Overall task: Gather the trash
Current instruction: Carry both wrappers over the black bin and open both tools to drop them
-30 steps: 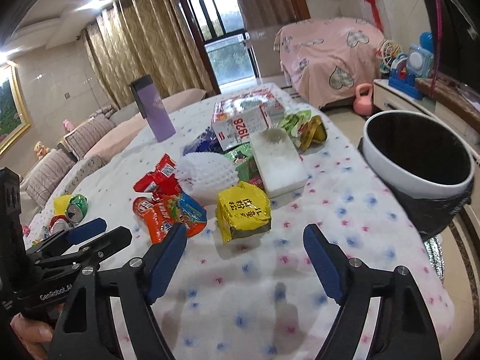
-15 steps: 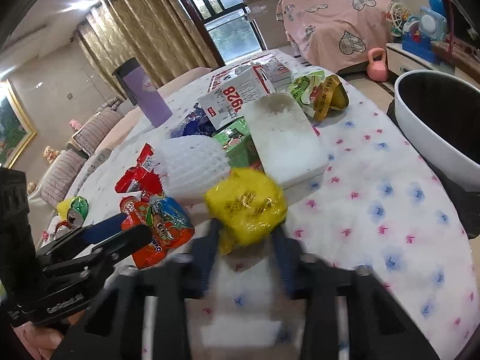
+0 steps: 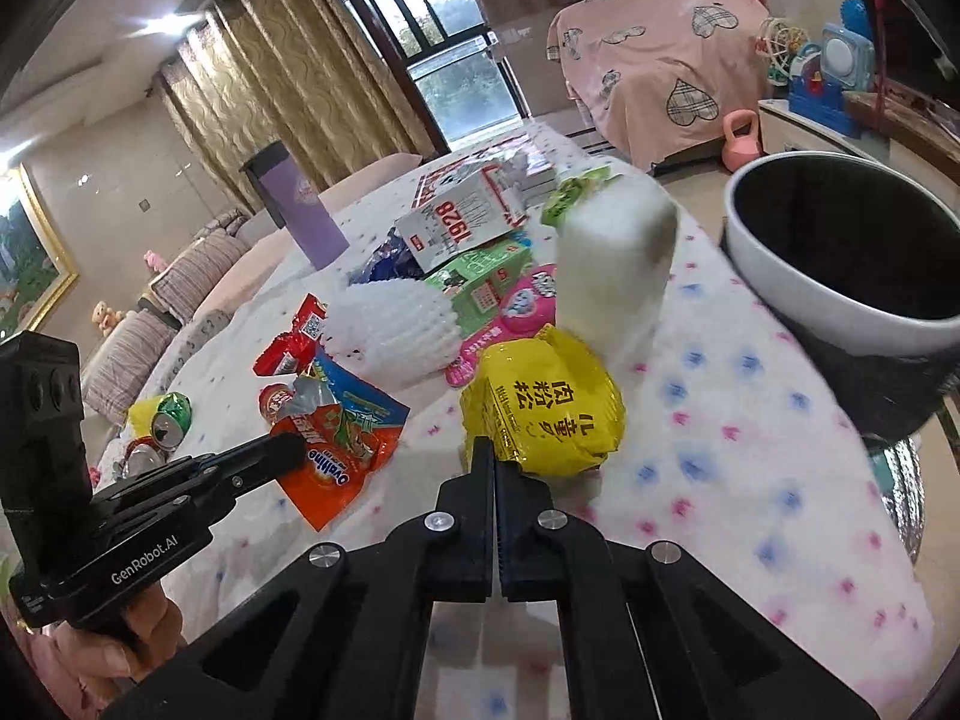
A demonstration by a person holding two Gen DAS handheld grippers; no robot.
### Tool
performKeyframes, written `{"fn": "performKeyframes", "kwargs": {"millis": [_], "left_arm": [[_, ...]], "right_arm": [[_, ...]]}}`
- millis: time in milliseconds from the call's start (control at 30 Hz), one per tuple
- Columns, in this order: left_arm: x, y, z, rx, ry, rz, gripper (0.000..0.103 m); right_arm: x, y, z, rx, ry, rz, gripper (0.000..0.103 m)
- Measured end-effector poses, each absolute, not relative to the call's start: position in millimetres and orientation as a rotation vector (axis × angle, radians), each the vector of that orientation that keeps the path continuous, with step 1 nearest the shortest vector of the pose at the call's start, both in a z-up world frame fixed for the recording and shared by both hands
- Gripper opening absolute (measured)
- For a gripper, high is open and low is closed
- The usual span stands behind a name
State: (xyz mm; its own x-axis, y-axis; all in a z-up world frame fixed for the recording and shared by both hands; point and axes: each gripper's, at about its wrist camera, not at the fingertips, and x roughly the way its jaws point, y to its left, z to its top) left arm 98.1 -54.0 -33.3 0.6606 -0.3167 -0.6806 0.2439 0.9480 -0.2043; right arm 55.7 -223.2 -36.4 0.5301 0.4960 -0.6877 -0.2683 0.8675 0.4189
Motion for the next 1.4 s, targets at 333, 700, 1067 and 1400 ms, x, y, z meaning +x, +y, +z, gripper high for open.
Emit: {"fn": "performKeyframes", "kwargs": {"millis": [333,700,1067,1400], "left_arm": [[99,-82,-16,-0.089,0.756,-0.392,0.001],[129,-133,-2,-0.047,0.730,-0.465,0.001],[181,-196,11,-0.010,0.725,-0.539,0.001],[221,-242,7,0.004,0.770,-0.578,0.001]], "right_arm": [[41,-249,-17,0.306,0.858,0.434,0.000],[66,-312,-2,0.333,0.805,0.311,0.000],[112,-375,1,0.362,0.811,0.237,0.000],[142,-401,-4,0.332,0.856,0.217,0.000]]}}
